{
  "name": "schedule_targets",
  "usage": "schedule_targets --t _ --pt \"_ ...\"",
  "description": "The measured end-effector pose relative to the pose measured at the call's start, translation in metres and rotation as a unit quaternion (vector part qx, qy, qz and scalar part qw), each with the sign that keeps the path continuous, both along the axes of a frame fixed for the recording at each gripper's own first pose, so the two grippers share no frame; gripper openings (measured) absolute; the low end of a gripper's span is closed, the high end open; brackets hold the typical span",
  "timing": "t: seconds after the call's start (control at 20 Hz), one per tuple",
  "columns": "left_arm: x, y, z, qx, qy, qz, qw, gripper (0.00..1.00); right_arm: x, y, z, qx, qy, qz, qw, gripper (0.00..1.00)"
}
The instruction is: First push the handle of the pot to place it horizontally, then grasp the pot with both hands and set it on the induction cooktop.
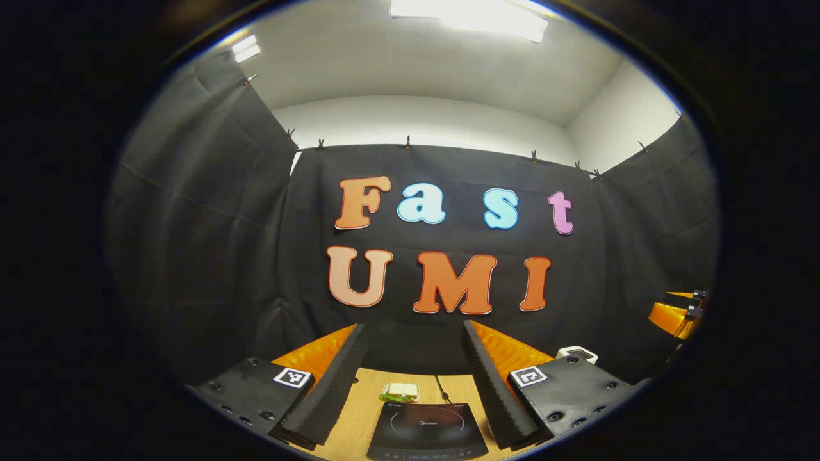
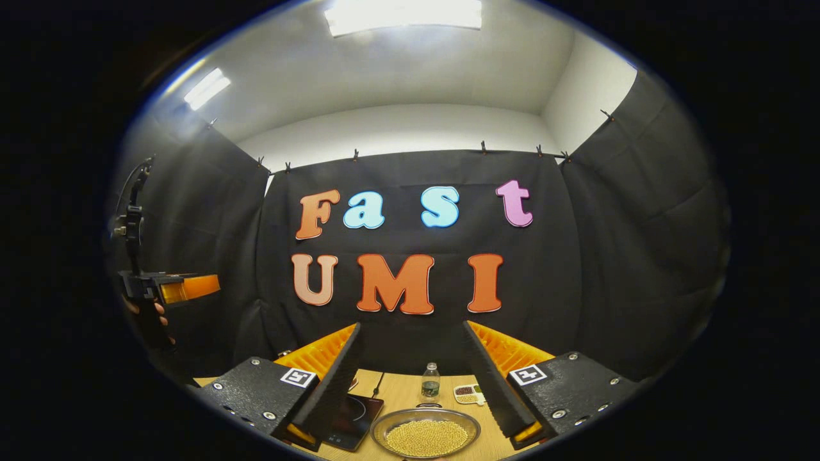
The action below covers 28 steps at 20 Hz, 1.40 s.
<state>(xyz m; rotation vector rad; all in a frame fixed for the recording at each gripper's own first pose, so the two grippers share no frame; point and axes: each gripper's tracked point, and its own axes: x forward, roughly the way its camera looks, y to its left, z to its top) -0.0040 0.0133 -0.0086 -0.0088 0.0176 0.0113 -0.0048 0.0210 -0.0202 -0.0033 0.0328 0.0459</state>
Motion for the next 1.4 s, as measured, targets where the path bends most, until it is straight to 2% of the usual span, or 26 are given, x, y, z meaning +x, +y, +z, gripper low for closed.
schedule_targets --t 0.3,0.55,0.9,1.1,1.2,1.3,1.35,1.4 --pt "-0.006 -0.006 -0.001 0.015 -0.002 -0.004 1.0 0.97 0.008 0.009 -0.029 0.014 0.038 0.013 0.999 0.94" --pt "-0.003 -0.005 -0.011 0.01 0.004 -0.005 1.0 0.97 0.014 0.016 -0.055 0.0 0.063 0.018 0.998 0.94" --pt "0.0 0.021 -0.031 0.015 0.013 0.015 1.0 0.97 0.022 0.046 -0.123 -0.016 0.142 0.056 0.988 0.93" --pt "0.006 0.033 -0.04 0.01 0.018 0.022 1.0 0.98 0.027 0.058 -0.164 -0.007 0.2 0.071 0.977 0.83" --pt "0.011 0.039 -0.041 0.017 0.014 0.031 0.999 0.97 0.026 0.063 -0.182 0.006 0.231 0.081 0.97 0.72" --pt "0.015 0.037 -0.046 0.014 0.016 0.028 0.999 0.97 0.026 0.069 -0.196 0.017 0.258 0.091 0.962 0.6" --pt "0.018 0.037 -0.049 0.012 0.018 0.026 0.999 0.98 0.026 0.071 -0.204 0.022 0.271 0.096 0.957 0.51" --pt "0.023 0.038 -0.051 0.011 0.02 0.025 0.999 0.98 0.025 0.075 -0.213 0.025 0.285 0.103 0.952 0.46"
